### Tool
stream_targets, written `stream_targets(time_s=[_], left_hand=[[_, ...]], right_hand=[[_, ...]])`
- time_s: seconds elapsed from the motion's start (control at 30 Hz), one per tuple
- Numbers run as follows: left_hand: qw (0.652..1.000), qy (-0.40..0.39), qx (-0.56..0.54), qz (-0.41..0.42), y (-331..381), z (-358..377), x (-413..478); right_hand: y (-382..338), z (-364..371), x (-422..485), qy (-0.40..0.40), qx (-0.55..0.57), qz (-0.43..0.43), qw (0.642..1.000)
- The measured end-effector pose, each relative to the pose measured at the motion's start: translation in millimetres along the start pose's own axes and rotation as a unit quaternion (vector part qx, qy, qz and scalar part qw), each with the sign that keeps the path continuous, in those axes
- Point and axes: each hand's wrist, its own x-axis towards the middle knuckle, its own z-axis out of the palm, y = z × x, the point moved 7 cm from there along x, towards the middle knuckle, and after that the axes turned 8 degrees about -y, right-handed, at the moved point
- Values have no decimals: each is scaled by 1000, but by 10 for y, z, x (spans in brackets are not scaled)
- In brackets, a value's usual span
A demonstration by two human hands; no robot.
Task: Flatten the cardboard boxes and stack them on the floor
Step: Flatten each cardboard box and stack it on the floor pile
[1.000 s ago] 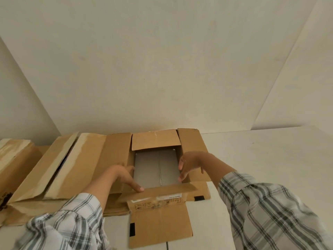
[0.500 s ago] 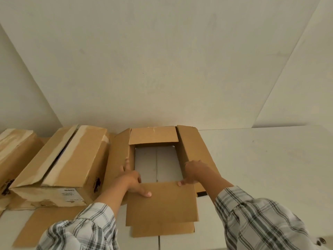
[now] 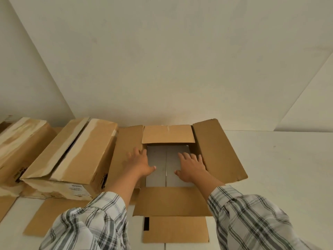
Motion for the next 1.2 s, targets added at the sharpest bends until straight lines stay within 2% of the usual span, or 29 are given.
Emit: stream_targets(time_s=[0.1,0.27,0.33,0.6,0.77,0.93,1.03,1.1,1.2], left_hand=[[998,52,-14,7,-49,-120,177],[990,119,-71,27,-76,-410,479],[989,127,-71,31,-86,-517,622],[993,77,-53,69,-115,-663,1232],[991,80,-63,82,-136,-641,1373],[987,94,-93,92,-151,-569,1343],[988,74,-94,92,-239,-503,1280],[994,42,-86,57,-363,-419,1171],[994,27,-107,-12,-599,-307,964]], right_hand=[[-95,-1,211,1,46,14,999],[-72,-461,523,140,44,49,988],[-58,-632,696,151,28,53,987],[-19,-718,1346,23,21,71,997],[0,-600,1482,14,29,88,996],[23,-671,1403,29,29,67,997],[85,-705,1178,91,-13,82,992],[213,-704,939,134,-23,120,983],[510,-669,576,156,-19,173,972]])
